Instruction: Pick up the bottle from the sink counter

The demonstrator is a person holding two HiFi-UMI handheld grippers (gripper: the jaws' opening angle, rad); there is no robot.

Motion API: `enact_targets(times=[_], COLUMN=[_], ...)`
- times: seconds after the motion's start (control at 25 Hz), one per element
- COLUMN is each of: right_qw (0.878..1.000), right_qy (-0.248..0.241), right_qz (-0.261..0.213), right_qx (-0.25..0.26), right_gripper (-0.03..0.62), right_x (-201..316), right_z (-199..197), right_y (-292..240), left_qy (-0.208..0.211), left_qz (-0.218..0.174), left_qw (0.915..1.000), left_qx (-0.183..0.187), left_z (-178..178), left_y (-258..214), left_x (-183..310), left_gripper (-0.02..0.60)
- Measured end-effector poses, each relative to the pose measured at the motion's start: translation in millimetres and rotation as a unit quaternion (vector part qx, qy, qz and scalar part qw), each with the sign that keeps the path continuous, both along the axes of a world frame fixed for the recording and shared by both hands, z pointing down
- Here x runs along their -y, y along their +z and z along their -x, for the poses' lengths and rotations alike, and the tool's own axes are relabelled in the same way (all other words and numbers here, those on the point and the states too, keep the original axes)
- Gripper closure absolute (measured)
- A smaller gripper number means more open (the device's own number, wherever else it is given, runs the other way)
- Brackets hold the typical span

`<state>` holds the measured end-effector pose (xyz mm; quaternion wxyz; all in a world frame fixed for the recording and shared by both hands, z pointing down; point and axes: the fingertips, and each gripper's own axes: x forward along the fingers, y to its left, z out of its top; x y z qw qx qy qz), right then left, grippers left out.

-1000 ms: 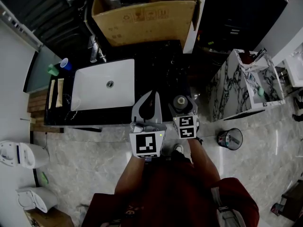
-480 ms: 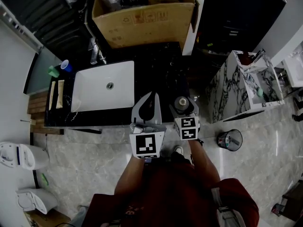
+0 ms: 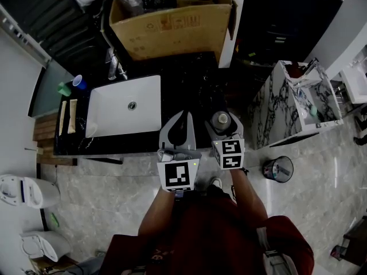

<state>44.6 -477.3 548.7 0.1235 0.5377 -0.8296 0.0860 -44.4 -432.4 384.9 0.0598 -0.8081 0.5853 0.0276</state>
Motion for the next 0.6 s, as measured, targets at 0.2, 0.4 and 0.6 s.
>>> enact_targets(times=[0.2, 0.4, 0.6], right_qw=[1.0, 0.998, 0.996], right_qy=[-0.002, 0.001, 0.002], right_qz=[-0.029, -0.06, -0.093], right_qx=[0.003, 0.011, 0.019], right_gripper=[0.256, 0.256, 0.256], right_x=[-0.5, -3.8, -7.3], right_z=[-0.9, -4.8, -7.9], right_y=[-32.6, -66.2, -102.9], left_qy=[-0.01, -0.017, -0.013], left_qz=[0.008, 0.005, -0.008], left_qw=[0.9999, 0.9998, 0.9998], left_qx=[0.009, 0.006, -0.008], left_z=[3.0, 7.1, 5.7], left_y=[2.1, 0.4, -6.9], left_x=[2.2, 4.4, 6.3], left_gripper=[0.58, 0.58, 0.58])
